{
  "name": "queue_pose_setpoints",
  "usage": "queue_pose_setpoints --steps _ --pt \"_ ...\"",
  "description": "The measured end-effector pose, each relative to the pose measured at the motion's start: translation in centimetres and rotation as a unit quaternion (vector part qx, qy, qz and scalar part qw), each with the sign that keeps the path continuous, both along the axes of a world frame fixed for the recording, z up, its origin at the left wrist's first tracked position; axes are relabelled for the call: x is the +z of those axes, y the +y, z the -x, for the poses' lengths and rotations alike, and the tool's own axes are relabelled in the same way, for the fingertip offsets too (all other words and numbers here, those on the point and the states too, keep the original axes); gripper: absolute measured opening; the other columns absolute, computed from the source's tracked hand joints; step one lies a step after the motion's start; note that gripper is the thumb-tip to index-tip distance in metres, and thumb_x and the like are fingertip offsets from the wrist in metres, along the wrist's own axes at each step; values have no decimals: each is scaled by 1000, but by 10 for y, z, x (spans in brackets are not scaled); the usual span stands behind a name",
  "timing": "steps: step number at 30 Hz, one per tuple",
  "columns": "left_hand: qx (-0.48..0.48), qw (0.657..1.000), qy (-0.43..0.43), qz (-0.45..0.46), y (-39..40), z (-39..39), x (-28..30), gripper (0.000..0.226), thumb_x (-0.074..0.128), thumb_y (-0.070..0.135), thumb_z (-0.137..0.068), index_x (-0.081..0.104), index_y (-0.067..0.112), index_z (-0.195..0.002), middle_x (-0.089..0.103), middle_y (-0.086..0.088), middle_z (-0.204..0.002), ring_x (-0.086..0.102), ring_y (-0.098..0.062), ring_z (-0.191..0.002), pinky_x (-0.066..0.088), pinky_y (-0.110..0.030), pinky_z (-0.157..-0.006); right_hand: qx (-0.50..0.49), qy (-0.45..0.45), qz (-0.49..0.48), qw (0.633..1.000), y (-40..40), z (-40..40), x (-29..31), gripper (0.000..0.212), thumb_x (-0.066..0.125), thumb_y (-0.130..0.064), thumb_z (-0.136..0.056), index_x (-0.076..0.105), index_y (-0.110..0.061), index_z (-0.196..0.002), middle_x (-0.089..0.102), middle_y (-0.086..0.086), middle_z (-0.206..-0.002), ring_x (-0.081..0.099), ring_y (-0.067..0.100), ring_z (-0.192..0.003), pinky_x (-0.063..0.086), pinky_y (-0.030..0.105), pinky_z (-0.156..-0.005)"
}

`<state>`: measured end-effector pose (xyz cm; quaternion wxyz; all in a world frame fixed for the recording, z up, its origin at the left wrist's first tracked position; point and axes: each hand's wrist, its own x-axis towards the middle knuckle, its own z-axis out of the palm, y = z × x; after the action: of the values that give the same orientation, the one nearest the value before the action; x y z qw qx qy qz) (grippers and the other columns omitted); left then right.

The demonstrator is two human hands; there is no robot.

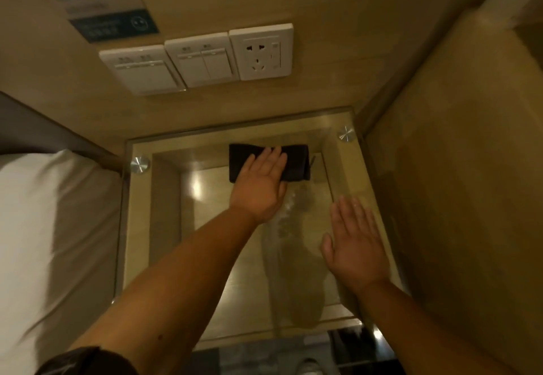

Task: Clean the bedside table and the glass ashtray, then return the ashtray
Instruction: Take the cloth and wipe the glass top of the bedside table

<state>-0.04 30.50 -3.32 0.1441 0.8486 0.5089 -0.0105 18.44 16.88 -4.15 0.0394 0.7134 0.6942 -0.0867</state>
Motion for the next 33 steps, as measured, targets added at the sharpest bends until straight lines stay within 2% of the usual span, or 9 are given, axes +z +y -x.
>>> queue_pose_setpoints --steps 5,11,14,20,25,27,29,31,33 --pt "-17 999 7 36 -89 12 4 64 28 40 -91 24 18 -151 22 -3 -159 13 -18 -147 -1 -37 -119 -5 14 5 1000 -1 1 3 66 25 -38 -88 32 -4 -145 28 16 -153 19 31 -144 16 48 -115" --pt "-25 998 18 52 -190 25 4 64 41 38 -84 40 17 -144 39 -4 -151 33 -20 -141 11 -40 -116 -1 15 18 1000 -1 1 6 67 19 -37 -88 32 -4 -145 29 16 -153 19 32 -144 17 50 -116" --pt "-29 997 12 76 -240 30 5 64 42 41 -83 39 18 -144 38 -3 -151 29 -19 -142 13 -41 -114 -2 22 11 1000 -3 1 5 67 17 -37 -89 33 -5 -145 28 15 -154 18 31 -144 14 48 -117" --pt "-44 993 0 114 -305 37 11 60 43 42 -83 42 19 -139 46 -1 -146 32 -18 -138 12 -39 -113 -5 9 16 1000 -4 -1 1 69 7 -40 -88 18 -11 -150 15 10 -159 6 25 -146 6 44 -119" --pt "4 991 -53 123 -317 40 22 49 45 40 -78 62 25 -122 60 7 -132 53 -10 -124 35 -36 -109 -3 49 18 999 -5 -2 5 72 7 -43 -87 21 -9 -149 18 11 -158 8 26 -146 7 44 -119" --pt "58 983 -99 142 -325 40 32 42 47 36 -79 64 27 -116 67 9 -117 61 -8 -110 48 -31 -98 -12 86 15 996 -5 -4 9 71 8 -43 -88 22 -9 -149 20 11 -157 9 25 -146 7 43 -119" --pt "184 945 -176 204 -321 39 49 28 46 30 -92 62 31 -115 68 8 -102 64 -10 -98 49 -23 -88 -21 121 16 992 -8 -8 14 69 10 -43 -89 22 -11 -149 18 9 -158 9 21 -146 7 39 -119" --pt "321 861 -260 298 -307 36 64 19 45 29 -100 60 31 -112 67 7 -100 64 -10 -95 48 -22 -80 -17 136 22 990 -16 -14 18 71 6 -46 -89 20 -14 -151 16 6 -159 7 18 -146 4 34 -119" --pt "376 805 -318 330 -281 33 82 19 44 32 -100 61 31 -109 69 5 -99 65 -7 -89 52 -25 -78 -9 130 23 991 -25 -22 21 70 4 -46 -90 19 -16 -151 16 4 -159 6 16 -146 2 30 -118"
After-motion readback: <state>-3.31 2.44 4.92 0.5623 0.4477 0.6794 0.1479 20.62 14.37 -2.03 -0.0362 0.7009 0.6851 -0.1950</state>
